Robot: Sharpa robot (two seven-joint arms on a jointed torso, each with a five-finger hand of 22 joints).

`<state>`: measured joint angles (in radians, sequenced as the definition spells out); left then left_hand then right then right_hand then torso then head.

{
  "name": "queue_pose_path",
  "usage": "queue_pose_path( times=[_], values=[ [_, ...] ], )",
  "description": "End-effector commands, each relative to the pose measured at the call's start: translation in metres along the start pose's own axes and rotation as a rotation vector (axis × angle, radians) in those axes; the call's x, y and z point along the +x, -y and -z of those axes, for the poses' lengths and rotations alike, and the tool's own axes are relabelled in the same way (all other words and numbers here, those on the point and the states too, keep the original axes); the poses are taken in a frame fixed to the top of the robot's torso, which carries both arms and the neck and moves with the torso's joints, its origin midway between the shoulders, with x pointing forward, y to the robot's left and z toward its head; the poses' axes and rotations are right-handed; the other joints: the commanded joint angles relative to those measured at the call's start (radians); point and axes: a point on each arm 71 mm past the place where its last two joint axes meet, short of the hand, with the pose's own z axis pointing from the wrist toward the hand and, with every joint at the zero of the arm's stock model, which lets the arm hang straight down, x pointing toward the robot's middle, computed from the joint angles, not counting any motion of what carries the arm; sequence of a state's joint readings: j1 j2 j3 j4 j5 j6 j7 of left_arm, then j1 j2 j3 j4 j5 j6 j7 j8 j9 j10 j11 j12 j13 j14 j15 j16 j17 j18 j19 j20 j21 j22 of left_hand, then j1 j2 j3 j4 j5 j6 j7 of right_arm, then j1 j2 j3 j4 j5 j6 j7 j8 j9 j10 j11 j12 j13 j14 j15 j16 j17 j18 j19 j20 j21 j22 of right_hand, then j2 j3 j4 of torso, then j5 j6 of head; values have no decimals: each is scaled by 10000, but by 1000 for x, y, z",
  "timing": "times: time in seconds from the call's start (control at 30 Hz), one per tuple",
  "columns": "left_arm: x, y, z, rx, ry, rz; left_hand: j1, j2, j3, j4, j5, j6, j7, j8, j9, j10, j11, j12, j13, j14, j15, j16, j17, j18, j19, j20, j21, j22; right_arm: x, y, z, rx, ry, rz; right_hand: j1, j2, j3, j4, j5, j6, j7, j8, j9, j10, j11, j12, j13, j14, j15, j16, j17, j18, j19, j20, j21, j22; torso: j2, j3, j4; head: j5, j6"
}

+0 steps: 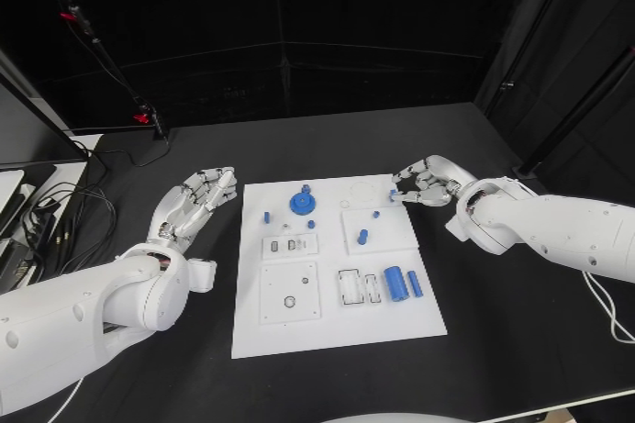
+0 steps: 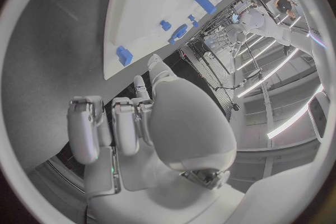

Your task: Assemble the parts on the task board

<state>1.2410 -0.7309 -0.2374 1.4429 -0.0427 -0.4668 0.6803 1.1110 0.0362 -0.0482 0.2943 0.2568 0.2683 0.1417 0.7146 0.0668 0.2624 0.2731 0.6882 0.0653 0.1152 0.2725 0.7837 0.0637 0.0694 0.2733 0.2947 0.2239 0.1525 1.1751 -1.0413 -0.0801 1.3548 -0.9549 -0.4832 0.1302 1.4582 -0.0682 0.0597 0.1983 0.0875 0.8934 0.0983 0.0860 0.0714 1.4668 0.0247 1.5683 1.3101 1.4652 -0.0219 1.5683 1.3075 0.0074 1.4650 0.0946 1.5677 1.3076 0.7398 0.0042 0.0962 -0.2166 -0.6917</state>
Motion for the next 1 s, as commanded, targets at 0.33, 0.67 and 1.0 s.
queue_pose_path(
  times=[0.33, 0.67, 1.0],
  values=[
    [0, 19, 3, 2563, -77, 24, 6, 129, -42, -25, 33, -78, 1570, -52, -3, 62, -24, 46, 2, 78, -5, 61, 14, 49, -68, -28, 40, 13, 6, 4, -5, 179, -382, 440, 116, 3, 14, -59, -23, -58, 0, -29, 1, 1040, -66, 25, 2607, 1056, -70, 25, 2633, -74, 1058, -83, 31, 2632, -1, 5, 8, 83, -11],
    [0, 19, 3, 2548, -72, 24, 23, 147, -49, -27, 50, -78, 1570, -51, -3, 63, -24, 51, 2, 78, -5, 65, 14, 50, -70, -29, 43, 13, 7, 4, -8, 395, -231, 470, 177, 100, 69, -63, 23, -9, 7, -12, 12, 1040, -71, 25, 2607, 1056, -87, 25, 2633, -74, 1058, -105, 31, 2632, -5, 1, -3, 117, -35],
    [1, 19, 3, 2548, -99, 46, 29, 150, -55, -27, 54, -78, 1570, -51, -3, 63, -24, 53, 2, 78, -5, 66, 14, 50, -77, -29, 40, 11, 12, 7, -10, 747, -493, 565, 348, 126, 116, -162, 45, 37, -1, -4, 19, 1040, -77, 25, 2607, 1056, -97, 25, 2633, -74, 1058, -123, 31, 2632, -5, 0, 0, 134, -118]
  ],
)
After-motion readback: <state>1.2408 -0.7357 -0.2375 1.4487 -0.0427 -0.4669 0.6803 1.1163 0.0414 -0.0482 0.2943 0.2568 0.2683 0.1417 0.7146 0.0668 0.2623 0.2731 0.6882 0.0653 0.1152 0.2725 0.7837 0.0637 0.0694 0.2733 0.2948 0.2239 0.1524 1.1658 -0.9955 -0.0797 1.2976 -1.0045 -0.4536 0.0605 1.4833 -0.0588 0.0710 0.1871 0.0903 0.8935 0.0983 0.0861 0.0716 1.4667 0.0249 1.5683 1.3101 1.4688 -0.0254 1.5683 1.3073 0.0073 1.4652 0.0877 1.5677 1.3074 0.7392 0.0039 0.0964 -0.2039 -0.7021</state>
